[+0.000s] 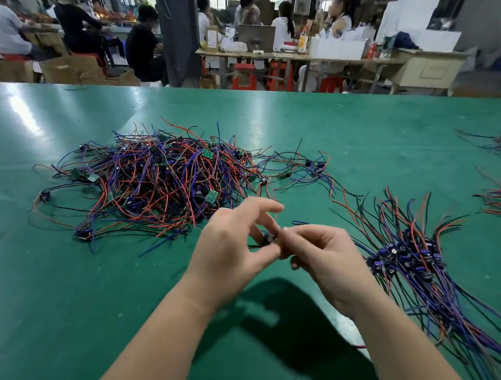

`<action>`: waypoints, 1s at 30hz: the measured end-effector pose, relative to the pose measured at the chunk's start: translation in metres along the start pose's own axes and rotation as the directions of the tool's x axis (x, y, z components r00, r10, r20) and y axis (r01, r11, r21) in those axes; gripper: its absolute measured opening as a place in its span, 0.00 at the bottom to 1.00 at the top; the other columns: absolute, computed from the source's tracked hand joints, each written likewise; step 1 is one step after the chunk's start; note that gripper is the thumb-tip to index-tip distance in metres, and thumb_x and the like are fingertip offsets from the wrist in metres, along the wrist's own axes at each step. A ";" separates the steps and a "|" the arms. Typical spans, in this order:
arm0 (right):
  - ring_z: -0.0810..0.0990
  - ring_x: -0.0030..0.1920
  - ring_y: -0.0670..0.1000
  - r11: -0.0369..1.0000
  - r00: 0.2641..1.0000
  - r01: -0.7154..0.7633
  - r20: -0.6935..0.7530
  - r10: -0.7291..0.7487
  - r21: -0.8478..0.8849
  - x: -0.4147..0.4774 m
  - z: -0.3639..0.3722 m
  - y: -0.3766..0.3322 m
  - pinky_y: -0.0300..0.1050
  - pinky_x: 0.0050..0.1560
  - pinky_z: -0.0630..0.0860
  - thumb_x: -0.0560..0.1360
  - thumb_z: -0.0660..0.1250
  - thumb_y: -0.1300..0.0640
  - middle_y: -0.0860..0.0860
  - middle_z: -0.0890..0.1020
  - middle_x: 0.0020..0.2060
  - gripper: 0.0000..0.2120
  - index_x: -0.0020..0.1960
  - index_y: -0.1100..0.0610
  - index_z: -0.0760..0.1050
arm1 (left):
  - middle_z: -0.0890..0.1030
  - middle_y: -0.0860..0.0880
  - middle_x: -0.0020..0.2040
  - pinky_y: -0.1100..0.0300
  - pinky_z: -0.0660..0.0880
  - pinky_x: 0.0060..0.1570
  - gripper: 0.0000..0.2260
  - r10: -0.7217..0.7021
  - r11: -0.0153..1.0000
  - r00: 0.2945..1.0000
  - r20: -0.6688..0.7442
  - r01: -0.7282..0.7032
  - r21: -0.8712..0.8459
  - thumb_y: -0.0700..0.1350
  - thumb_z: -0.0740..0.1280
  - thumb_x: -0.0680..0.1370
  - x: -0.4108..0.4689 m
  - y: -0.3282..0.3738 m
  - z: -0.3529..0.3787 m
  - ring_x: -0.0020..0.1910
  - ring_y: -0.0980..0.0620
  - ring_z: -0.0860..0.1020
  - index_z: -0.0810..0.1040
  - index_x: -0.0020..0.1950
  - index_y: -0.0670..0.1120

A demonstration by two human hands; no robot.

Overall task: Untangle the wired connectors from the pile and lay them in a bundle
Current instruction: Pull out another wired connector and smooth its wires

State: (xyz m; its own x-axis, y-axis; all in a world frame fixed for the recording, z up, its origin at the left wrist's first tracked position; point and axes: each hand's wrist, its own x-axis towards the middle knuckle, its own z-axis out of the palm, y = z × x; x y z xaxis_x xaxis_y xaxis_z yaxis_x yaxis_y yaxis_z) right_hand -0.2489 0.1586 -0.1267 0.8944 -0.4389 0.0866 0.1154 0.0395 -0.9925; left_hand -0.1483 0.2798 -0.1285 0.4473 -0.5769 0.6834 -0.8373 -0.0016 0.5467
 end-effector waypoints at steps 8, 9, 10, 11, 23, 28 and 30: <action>0.76 0.28 0.45 0.939 0.959 -0.282 0.035 0.280 0.195 0.003 -0.010 0.003 0.33 0.27 0.68 0.62 0.72 0.60 0.55 0.82 0.33 0.12 0.42 0.65 0.78 | 0.76 0.56 0.51 0.56 0.71 0.50 0.32 0.094 0.993 0.984 0.150 -0.104 0.056 0.40 0.77 0.66 -0.004 0.007 0.008 0.40 0.56 0.78 0.65 0.62 0.54; 0.76 0.27 0.45 0.937 0.958 -0.285 0.045 0.282 0.204 0.003 -0.011 0.002 0.33 0.27 0.69 0.62 0.71 0.62 0.55 0.81 0.32 0.11 0.42 0.67 0.77 | 0.74 0.57 0.51 0.55 0.72 0.50 0.32 0.074 0.996 0.986 0.148 -0.081 0.041 0.39 0.77 0.65 -0.005 0.007 0.009 0.40 0.54 0.79 0.64 0.61 0.55; 0.76 0.27 0.45 0.932 0.957 -0.291 0.059 0.285 0.214 0.003 -0.012 0.001 0.33 0.27 0.71 0.62 0.71 0.63 0.55 0.81 0.31 0.10 0.41 0.67 0.78 | 0.72 0.57 0.51 0.55 0.73 0.49 0.31 0.057 0.998 0.989 0.139 -0.062 0.031 0.39 0.78 0.65 -0.006 0.008 0.010 0.40 0.53 0.79 0.64 0.59 0.55; 0.77 0.27 0.45 0.928 0.954 -0.299 0.074 0.290 0.221 0.003 -0.014 0.000 0.32 0.28 0.72 0.62 0.71 0.63 0.55 0.81 0.31 0.08 0.40 0.66 0.78 | 0.71 0.56 0.50 0.55 0.73 0.48 0.30 0.050 0.998 0.991 0.123 -0.055 0.034 0.39 0.78 0.65 -0.007 0.008 0.011 0.39 0.53 0.79 0.64 0.56 0.54; 0.78 0.32 0.47 0.973 0.984 -0.071 -0.144 0.105 0.220 0.007 -0.014 0.003 0.35 0.34 0.76 0.72 0.65 0.67 0.53 0.81 0.31 0.04 0.41 0.61 0.73 | 0.80 0.52 0.32 0.65 0.75 0.34 0.12 -0.454 0.836 0.889 0.061 0.449 -0.315 0.47 0.79 0.67 -0.004 0.009 0.023 0.31 0.58 0.79 0.76 0.38 0.48; 0.78 0.32 0.47 0.979 0.978 -0.068 -0.182 0.104 0.194 0.008 -0.017 0.002 0.34 0.31 0.72 0.72 0.67 0.69 0.56 0.82 0.34 0.05 0.40 0.60 0.76 | 0.82 0.47 0.30 0.63 0.77 0.28 0.08 -0.644 0.402 0.684 0.344 0.684 -0.608 0.36 0.75 0.69 -0.002 0.014 0.025 0.29 0.52 0.81 0.77 0.41 0.39; 0.75 0.30 0.47 0.974 0.976 -0.088 -0.175 0.126 0.210 0.009 -0.018 0.004 0.34 0.31 0.72 0.70 0.68 0.70 0.55 0.81 0.33 0.07 0.38 0.60 0.78 | 0.82 0.46 0.32 0.64 0.77 0.29 0.08 -0.646 0.298 0.626 0.437 0.734 -0.610 0.35 0.74 0.70 -0.001 0.015 0.023 0.29 0.52 0.81 0.77 0.45 0.38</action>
State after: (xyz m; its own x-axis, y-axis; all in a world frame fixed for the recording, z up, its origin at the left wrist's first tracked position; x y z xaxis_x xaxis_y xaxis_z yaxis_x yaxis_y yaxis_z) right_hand -0.2482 0.1388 -0.1312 0.8123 -0.5806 -0.0559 0.1243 0.2659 -0.9560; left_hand -0.1688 0.2616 -0.1318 0.6836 -0.7169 -0.1369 0.2707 0.0748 0.9598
